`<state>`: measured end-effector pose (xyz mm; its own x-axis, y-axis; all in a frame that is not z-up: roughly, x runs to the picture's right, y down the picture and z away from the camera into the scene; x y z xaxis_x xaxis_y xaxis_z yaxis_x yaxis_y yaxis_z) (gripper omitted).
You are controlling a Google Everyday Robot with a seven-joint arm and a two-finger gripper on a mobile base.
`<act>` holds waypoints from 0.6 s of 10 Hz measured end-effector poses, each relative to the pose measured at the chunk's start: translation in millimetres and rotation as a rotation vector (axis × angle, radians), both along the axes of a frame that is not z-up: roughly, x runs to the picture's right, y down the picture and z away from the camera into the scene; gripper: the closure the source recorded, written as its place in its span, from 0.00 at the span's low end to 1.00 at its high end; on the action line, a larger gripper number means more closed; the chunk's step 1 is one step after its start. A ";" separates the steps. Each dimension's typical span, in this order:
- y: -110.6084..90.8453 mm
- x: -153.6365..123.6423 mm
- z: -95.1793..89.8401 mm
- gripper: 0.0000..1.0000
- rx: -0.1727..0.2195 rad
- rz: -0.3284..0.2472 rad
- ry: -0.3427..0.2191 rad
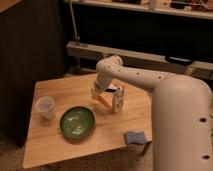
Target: Place the pepper on the white sponge
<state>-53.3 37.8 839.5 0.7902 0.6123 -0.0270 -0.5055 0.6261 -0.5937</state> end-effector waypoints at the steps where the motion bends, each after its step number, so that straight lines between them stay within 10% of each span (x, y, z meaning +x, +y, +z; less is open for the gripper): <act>1: 9.4 -3.0 -15.0 0.91 0.018 -0.022 -0.046; 3: 28.5 -0.4 -56.8 0.91 0.083 -0.095 -0.146; 6: 46.9 37.8 -86.2 0.91 0.126 -0.166 -0.157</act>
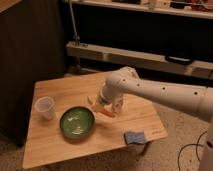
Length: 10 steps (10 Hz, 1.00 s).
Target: Place the pepper on the white sponge
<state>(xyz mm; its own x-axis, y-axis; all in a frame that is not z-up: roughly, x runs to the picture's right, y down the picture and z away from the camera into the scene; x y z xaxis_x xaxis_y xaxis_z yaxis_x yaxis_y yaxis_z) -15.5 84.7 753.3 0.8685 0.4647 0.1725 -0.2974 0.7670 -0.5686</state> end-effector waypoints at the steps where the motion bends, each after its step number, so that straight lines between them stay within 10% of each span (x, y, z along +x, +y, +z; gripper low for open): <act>1: 4.8 10.8 -1.7 0.91 0.002 -0.010 0.014; 10: 39.5 111.8 0.4 0.91 -0.012 0.034 0.057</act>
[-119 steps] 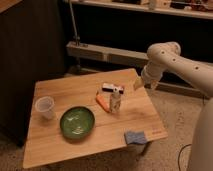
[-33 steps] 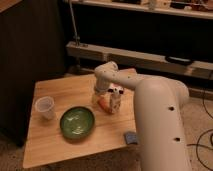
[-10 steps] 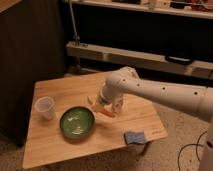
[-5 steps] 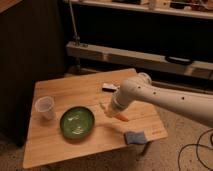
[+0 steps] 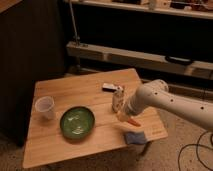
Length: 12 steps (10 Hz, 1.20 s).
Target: Place the pepper on the white sponge
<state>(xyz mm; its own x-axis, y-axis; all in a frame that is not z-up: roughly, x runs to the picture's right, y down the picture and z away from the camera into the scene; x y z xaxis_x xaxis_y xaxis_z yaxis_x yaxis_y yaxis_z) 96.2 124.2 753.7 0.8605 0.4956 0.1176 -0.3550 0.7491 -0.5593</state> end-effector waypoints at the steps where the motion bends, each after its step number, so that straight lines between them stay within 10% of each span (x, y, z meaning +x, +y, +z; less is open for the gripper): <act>1: -1.6 -2.1 0.7 0.91 -0.013 0.017 -0.013; 8: -1.7 -2.4 1.6 0.91 -0.010 0.018 -0.020; 12: 32.2 16.8 -10.7 0.91 0.039 -0.108 -0.042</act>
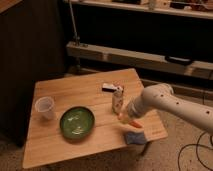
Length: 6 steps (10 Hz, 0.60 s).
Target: Place the pepper on the white sponge
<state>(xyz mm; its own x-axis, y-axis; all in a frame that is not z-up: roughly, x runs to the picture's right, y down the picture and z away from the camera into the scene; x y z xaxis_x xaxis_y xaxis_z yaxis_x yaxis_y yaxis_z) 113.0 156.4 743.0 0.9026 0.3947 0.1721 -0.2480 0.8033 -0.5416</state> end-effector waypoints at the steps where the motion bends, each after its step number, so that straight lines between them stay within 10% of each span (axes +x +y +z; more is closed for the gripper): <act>1: 4.3 -1.8 -4.6 0.91 0.009 -0.043 0.008; 6: 35.2 -4.4 -23.9 0.91 0.035 -0.196 -0.053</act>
<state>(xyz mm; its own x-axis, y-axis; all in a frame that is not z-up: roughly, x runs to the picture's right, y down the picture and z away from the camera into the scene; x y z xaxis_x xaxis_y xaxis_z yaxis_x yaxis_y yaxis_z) 108.6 191.6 719.1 0.9509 0.2053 0.2316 -0.0572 0.8519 -0.5205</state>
